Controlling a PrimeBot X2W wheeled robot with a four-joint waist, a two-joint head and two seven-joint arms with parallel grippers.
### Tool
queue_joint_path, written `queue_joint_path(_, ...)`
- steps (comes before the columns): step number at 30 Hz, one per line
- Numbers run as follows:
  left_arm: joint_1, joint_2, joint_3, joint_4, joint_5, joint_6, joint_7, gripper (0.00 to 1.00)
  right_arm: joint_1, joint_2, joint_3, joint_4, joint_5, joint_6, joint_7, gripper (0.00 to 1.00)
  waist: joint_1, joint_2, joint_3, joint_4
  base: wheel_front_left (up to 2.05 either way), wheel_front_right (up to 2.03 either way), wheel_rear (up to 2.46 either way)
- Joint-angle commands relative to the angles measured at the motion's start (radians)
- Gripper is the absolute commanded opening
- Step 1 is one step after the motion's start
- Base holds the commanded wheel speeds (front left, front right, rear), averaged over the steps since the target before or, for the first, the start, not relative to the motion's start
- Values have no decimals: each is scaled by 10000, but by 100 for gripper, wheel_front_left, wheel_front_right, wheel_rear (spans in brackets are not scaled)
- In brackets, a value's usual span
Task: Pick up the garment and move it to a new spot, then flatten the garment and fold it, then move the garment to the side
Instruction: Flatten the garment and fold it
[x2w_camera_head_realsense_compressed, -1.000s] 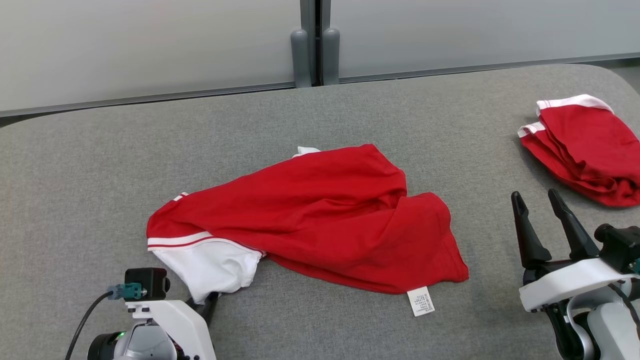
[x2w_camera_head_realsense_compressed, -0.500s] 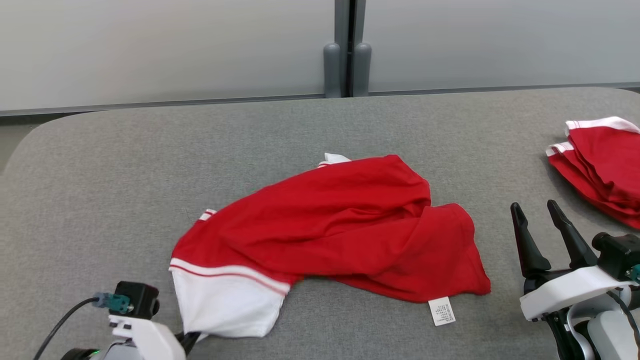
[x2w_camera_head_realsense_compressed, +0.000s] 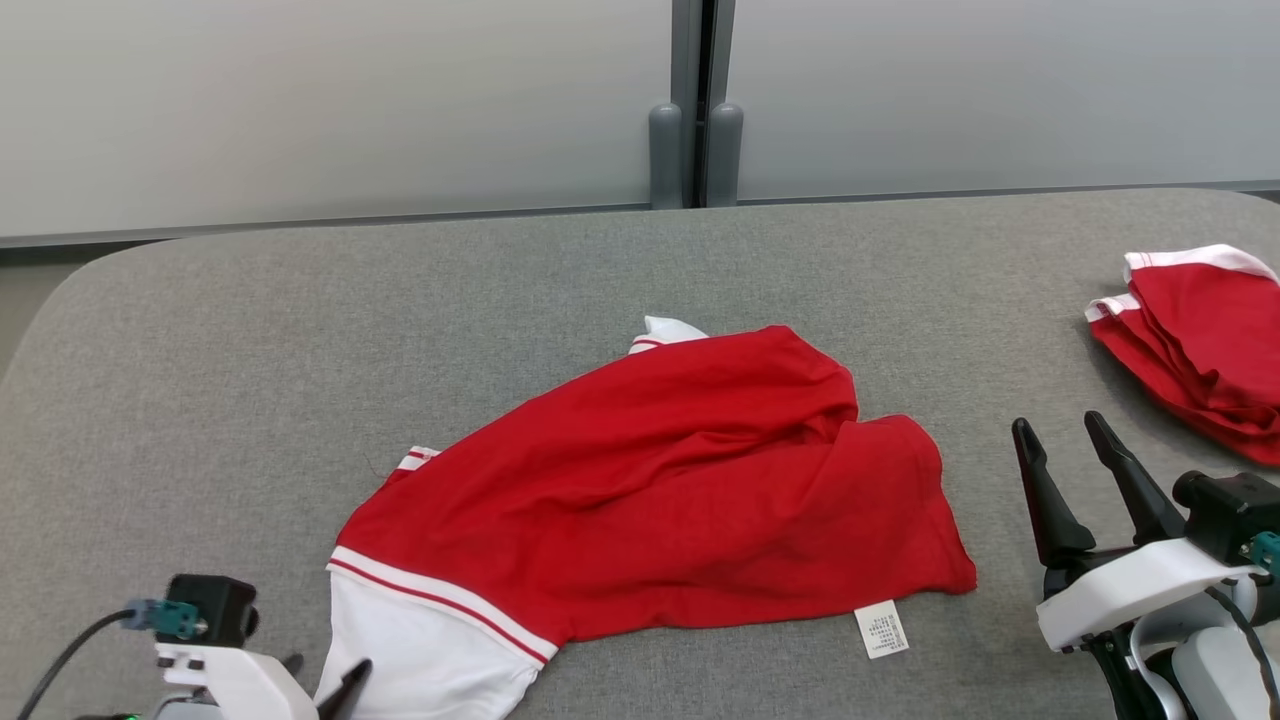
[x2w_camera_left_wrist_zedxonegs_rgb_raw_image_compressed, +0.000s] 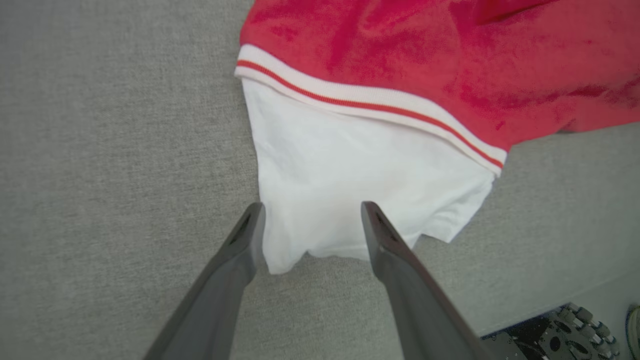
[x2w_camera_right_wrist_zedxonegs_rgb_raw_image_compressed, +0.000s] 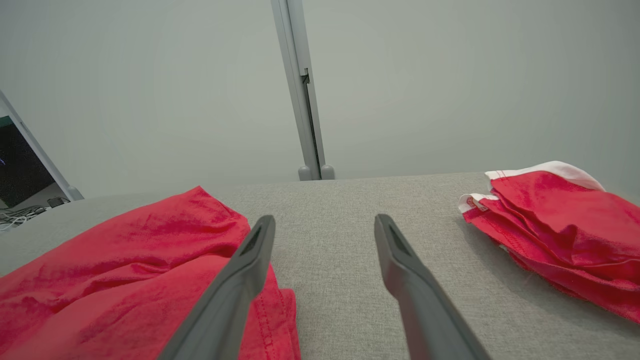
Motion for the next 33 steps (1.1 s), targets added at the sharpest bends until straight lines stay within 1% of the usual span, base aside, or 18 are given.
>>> queue_joint_path(1,100,85,126,-90,144,101,-175,100,-23,-89,1,24,82,4,31,100,0,-1,-35,-31,0,0,0)
queue_joint_path(6,157,74,457,-664,750,392,-1363,100,64,-81,-56,-7,73,4,-3,100,0,-1,-146,-66,0,0,0)
queue_joint_path(8,143,-73,525,-810,976,510,-1937,100,93,-32,-75,-69,54,4,-28,100,0,-1,-180,-76,0,0,0)
queue_joint_path(9,107,-237,612,-898,1179,587,-2604,100,128,-9,-94,-112,28,4,-45,100,0,-1,-221,-104,0,0,0)
queue_joint_path(14,-116,-599,846,-752,1963,887,-4680,100,142,34,-340,-331,-148,5,-102,100,0,-1,-265,-238,0,0,0)
queue_joint_path(17,-254,-861,916,-556,2255,1003,-5788,100,180,115,-705,-553,-276,4,-118,100,0,-1,-281,-339,0,0,0)
queue_joint_path(19,-315,-1016,928,-391,2369,1049,-6340,100,255,189,-999,-707,-400,4,-120,100,0,-1,-309,-406,0,0,0)
queue_joint_path(20,-315,-1016,928,-391,2369,1049,-6340,100,255,189,-999,-707,-400,4,-120,100,0,-1,-309,-406,0,0,0)
queue_joint_path(23,-425,-1291,833,-153,2395,1026,-6915,100,418,178,-1313,-750,-494,5,-124,100,0,-1,-334,-484,0,0,0)
queue_joint_path(25,-483,-1422,752,37,2348,972,-7105,100,539,85,-1208,-617,-439,5,-92,100,0,-1,-348,-517,0,0,0)
queue_joint_path(27,-540,-1527,662,215,2317,948,-7222,100,627,-32,-864,-499,-273,4,155,100,0,-1,-364,-546,0,0,0)
queue_joint_path(33,-748,-1686,481,593,2268,867,-7384,100,539,-251,681,14,667,4,1395,100,0,-1,-292,-523,0,0,0)
